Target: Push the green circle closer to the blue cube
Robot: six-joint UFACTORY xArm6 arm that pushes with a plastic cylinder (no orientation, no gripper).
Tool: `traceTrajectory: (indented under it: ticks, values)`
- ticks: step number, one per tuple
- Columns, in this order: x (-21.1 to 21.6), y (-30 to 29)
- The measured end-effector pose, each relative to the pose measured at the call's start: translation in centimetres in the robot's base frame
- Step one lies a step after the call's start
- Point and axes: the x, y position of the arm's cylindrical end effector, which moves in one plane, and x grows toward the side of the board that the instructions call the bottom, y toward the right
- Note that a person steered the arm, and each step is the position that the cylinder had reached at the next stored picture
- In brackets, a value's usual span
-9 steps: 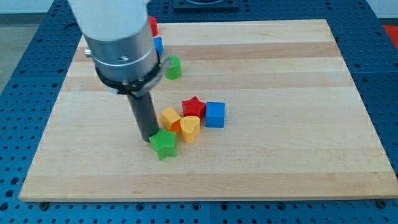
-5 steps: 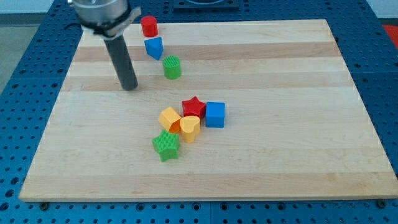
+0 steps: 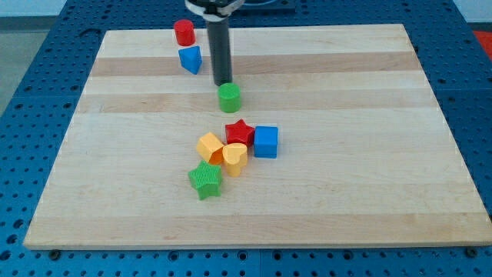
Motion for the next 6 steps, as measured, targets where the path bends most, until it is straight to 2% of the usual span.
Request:
traceTrajectory:
  ticks: [1,4,5,6]
  values:
    - [3.5,-1.3]
    - [3.9,11.8]
    - [6.1,12.6]
    - [5.0,10.2]
